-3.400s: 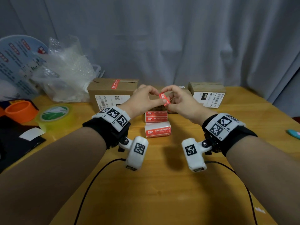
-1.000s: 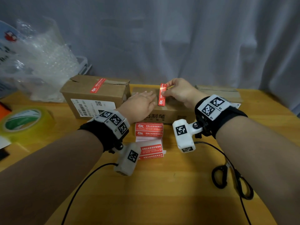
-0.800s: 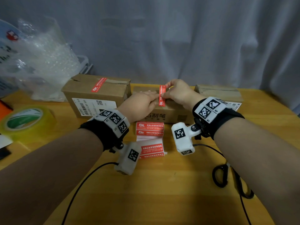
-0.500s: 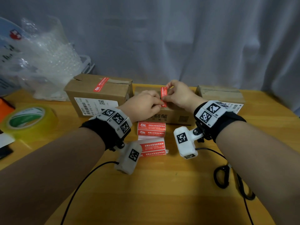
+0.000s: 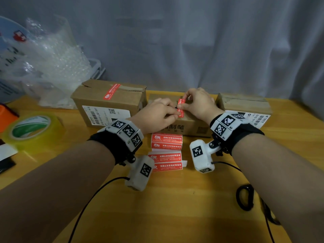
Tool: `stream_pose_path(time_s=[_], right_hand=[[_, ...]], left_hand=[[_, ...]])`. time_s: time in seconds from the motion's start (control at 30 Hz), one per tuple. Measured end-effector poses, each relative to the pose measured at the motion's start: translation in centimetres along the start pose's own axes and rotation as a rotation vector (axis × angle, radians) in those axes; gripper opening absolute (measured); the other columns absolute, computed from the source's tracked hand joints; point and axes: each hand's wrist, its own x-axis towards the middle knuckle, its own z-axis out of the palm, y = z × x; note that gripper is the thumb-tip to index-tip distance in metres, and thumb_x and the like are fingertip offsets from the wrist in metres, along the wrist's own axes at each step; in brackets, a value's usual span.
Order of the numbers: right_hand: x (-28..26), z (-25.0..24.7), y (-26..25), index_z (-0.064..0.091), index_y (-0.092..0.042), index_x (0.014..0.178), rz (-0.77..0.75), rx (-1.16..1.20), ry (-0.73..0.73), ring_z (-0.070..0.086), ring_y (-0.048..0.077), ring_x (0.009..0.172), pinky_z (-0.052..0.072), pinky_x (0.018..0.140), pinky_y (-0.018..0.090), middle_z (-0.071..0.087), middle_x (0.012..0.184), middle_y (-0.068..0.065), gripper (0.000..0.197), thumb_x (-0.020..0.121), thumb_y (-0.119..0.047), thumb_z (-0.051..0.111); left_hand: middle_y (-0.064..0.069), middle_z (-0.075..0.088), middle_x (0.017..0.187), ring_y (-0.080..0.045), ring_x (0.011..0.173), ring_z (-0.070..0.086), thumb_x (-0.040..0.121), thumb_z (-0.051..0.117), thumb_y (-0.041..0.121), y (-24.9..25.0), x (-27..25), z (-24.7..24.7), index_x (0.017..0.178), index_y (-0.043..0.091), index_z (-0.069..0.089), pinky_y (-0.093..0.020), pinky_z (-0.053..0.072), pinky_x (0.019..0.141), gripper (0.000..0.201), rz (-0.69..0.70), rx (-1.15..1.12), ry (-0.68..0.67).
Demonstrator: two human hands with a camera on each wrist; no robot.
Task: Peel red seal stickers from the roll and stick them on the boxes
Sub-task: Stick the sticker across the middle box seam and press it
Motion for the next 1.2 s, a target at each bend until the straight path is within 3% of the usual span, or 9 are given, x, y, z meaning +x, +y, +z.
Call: stream_pose_path(time_s=[0.17,0.27,0.4,0.57,0.67,0.77,0.87,1.07,1.2], right_hand=[[0.5,0.1,0.5,0.059,-0.03,0.076,0.016,0.088,-0.035,0.058,0.021,0.1,0.042,0.095,0.047,0.061,0.089,-0.007,0.022,0.074,-0.048,0.071],[0.9,0.0,0.4,0.059,-0.027,0.072,0.042,0.103,-0.067,0.058,0.018,0.091,0.042,0.095,0.048,0.058,0.073,-0.013,0.022,0.077,-0.046,0.069],[1.2,0.3,0.3,0.056,-0.027,0.077,0.033,0.057,-0.027,0.058,0.018,0.09,0.043,0.093,0.045,0.054,0.071,-0.013,0.022,0.078,-0.046,0.067],[1.4,0.6,0.1,0.055,-0.019,0.092,0.042,-0.025,0.125,0.059,0.025,0.094,0.046,0.09,0.043,0.065,0.095,0.004,0.025,0.083,-0.041,0.063],[0.8,0.6,-0.2,0.069,-0.015,0.096,-0.141,-0.185,0.179,0.056,0.03,0.105,0.04,0.092,0.039,0.066,0.106,0.01,0.023,0.088,-0.033,0.057],[-1.3,0.8,0.0,0.064,-0.018,0.116,-0.389,-0.275,0.045,0.044,0.023,0.126,0.024,0.106,0.038,0.06,0.129,0.002,0.032,0.094,-0.028,0.044],[-3.9,0.4,0.7,0.039,-0.014,0.141,-0.377,-0.28,-0.137,0.022,0.016,0.144,0.002,0.118,0.038,0.037,0.151,0.002,0.045,0.099,-0.029,0.03],[-6.6,-1.2,0.8,0.042,-0.013,0.139,-0.399,-0.175,-0.204,0.029,0.013,0.141,0.007,0.118,0.029,0.04,0.148,0.003,0.042,0.099,-0.024,0.036],[-6.0,-1.3,0.4,0.032,-0.015,0.144,-0.384,-0.326,-0.269,0.013,0.012,0.146,-0.005,0.119,0.038,0.028,0.155,-0.001,0.049,0.1,-0.034,0.026]], left_hand=[[0.002,0.053,0.136,-0.016,0.127,0.043,0.095,0.046,0.03,0.2,0.3,-0.1,0.119,0.02,0.064,-0.03,0.029,0.106,0.031,0.011,-0.051,-0.011],[-0.004,0.06,0.128,-0.02,0.119,0.052,0.096,0.045,0.03,0.3,0.4,-0.1,0.115,0.018,0.063,-0.037,0.039,0.103,0.03,-0.013,-0.064,-0.045],[-0.002,0.059,0.131,-0.018,0.122,0.051,0.096,0.045,0.03,0.2,0.4,-0.5,0.121,0.021,0.061,-0.038,0.039,0.105,0.031,-0.032,-0.082,-0.076],[0.0,0.046,0.144,-0.017,0.135,0.036,0.097,0.043,0.03,0.6,0.0,-0.9,0.129,0.022,0.052,-0.032,0.024,0.111,0.035,-0.031,-0.021,-0.147],[-0.002,0.032,0.153,-0.016,0.143,0.024,0.096,0.043,0.035,0.6,-0.3,-0.6,0.136,0.022,0.04,-0.033,0.009,0.118,0.042,-0.01,0.079,-0.209],[-0.003,0.038,0.149,-0.02,0.14,0.03,0.095,0.045,0.036,0.6,-0.3,-0.3,0.138,0.02,0.035,-0.035,0.018,0.116,0.047,-0.064,0.055,-0.173],[-0.006,0.044,0.142,-0.022,0.131,0.041,0.092,0.051,0.037,0.8,-0.4,-0.1,0.137,0.018,0.033,-0.034,0.033,0.106,0.052,-0.114,0.013,-0.103],[-0.008,0.002,0.16,-0.021,0.148,0.0,0.095,0.035,0.048,0.7,0.0,0.1,0.15,0.012,0.003,-0.036,0.003,0.12,0.073,-0.093,0.26,-0.236],[-0.007,-0.004,0.16,-0.019,0.148,-0.002,0.096,0.028,0.05,0.5,0.0,0.1,0.15,0.013,0.0,-0.036,0.0,0.12,0.072,-0.078,0.319,-0.288]])
